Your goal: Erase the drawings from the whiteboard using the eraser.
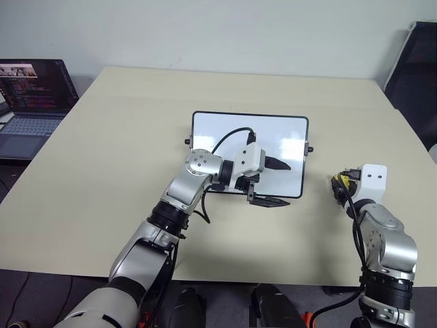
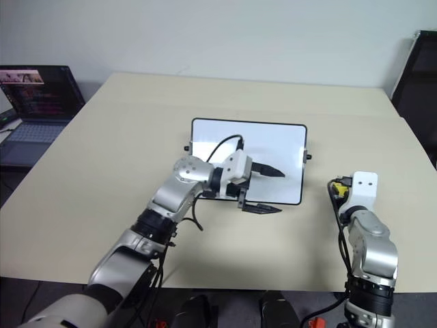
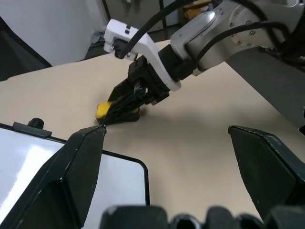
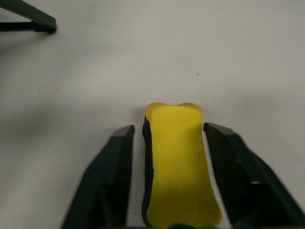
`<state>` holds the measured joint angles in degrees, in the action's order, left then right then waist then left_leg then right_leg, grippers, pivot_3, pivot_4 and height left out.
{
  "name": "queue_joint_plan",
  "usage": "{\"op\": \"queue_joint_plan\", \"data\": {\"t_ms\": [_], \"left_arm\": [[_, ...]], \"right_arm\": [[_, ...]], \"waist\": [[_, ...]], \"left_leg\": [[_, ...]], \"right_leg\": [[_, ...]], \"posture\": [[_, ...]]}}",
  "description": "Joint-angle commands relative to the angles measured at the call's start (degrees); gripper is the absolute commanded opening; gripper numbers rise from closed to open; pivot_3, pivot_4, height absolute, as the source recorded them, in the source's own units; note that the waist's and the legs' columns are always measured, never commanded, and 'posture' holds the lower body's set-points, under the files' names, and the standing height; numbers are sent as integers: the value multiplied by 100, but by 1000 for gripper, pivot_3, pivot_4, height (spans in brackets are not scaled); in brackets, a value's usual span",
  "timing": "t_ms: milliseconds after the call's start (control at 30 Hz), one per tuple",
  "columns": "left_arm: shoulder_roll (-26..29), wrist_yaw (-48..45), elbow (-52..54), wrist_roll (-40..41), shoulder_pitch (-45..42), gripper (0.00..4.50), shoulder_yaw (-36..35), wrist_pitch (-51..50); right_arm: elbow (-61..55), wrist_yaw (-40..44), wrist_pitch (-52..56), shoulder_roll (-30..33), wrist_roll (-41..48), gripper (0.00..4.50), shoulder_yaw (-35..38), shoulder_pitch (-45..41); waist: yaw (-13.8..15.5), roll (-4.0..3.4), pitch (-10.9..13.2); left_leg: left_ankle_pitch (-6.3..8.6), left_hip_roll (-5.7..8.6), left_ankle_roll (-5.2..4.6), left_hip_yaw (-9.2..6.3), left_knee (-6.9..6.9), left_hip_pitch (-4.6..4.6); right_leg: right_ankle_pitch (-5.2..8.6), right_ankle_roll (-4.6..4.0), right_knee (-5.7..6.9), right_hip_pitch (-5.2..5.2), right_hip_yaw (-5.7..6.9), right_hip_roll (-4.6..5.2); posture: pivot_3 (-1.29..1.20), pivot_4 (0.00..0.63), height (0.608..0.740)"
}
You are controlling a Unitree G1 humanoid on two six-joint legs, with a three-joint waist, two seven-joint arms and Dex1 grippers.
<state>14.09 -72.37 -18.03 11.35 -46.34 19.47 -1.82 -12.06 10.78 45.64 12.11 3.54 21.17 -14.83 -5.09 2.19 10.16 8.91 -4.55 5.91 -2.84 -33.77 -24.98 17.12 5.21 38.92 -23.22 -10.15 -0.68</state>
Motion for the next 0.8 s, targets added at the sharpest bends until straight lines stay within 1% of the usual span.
{"op": "queue_joint_plan", "data": {"t_ms": [33,67,100,167,267,333,400,467,533,567,667,733,800], "left_arm": [[89,65,397,79,127,4500,-117,-125],[117,109,460,87,188,4500,-142,-174],[147,150,526,103,248,4500,-172,-220],[238,236,721,175,395,4500,-274,-376],[469,546,1055,351,725,4500,-660,-744],[617,885,1375,502,1038,4500,-969,-1079],[686,1422,1873,705,1526,4500,-1402,-1467],[571,2280,2486,929,2094,4500,-1965,-2013],[325,3189,3096,991,2681,4500,-2454,-2339],[187,3570,3368,970,2926,4500,-2591,-2422],[-109,4602,4044,486,3737,4500,-2865,-2213],[-229,5163,4258,110,4086,4500,-2917,-2057],[-289,5579,4404,-125,4362,4500,-2989,-2028]], "right_arm": [[-107,-5,-248,152,158,3862,33,-71],[-138,-4,-265,174,188,4239,27,-57],[-186,-23,-296,198,185,4463,11,-45],[-478,15,-265,310,202,4463,-51,17],[-1340,198,-173,455,313,4463,-240,317],[-1938,262,-141,450,451,4463,-283,649],[-2531,261,-168,272,634,4463,-270,1105],[-2909,53,-586,0,522,4463,-347,1642],[-2926,-164,-1219,-344,340,4463,-446,2174],[-2863,-222,-1513,-476,304,4463,-458,2358],[-2509,-320,-2645,-803,135,4463,-709,2763],[-2262,-433,-3210,-909,82,4463,-626,2887],[-2012,-388,-3624,-902,212,4463,-458,2970]], "waist": [[-3,-8,1],[-4,-12,3],[-4,-13,3],[-2,-16,5],[-3,-22,8],[-6,-25,6],[-4,-26,5],[8,-26,5],[24,-25,5],[29,-25,5],[29,-23,3],[27,-21,2],[25,-17,0]], "left_leg": [[0,0,0,0,0,0],[0,0,0,0,0,0],[0,0,0,0,0,0],[0,0,0,-1,0,0],[0,0,0,-2,-1,0],[0,-2,0,-6,2,1],[0,-5,0,-11,6,1],[1,-6,0,-15,7,1],[3,-5,3,-15,7,0],[4,-5,6,-15,4,-1],[4,-3,7,-12,-9,0],[3,-2,8,-10,-17,10],[2,-1,7,-10,-22,14]], "right_leg": [[0,0,0,0,0,0],[0,0,0,0,0,0],[0,0,1,0,0,0],[0,0,2,0,0,0],[0,1,3,0,0,0],[1,1,4,0,1,-3],[5,-2,4,0,6,-5],[12,-2,5,3,11,-5],[16,0,4,3,12,-2],[18,0,4,4,14,0],[28,-22,4,8,11,4],[22,-35,3,13,6,5],[13,-41,3,13,5,5]], "posture": [[0,150,740],[0,150,740],[0,150,740],[0,150,740],[0,150,740],[0,150,740],[0,150,740],[0,150,740],[0,150,740],[0,150,740],[0,150,740],[0,150,740],[0,150,740]]}}
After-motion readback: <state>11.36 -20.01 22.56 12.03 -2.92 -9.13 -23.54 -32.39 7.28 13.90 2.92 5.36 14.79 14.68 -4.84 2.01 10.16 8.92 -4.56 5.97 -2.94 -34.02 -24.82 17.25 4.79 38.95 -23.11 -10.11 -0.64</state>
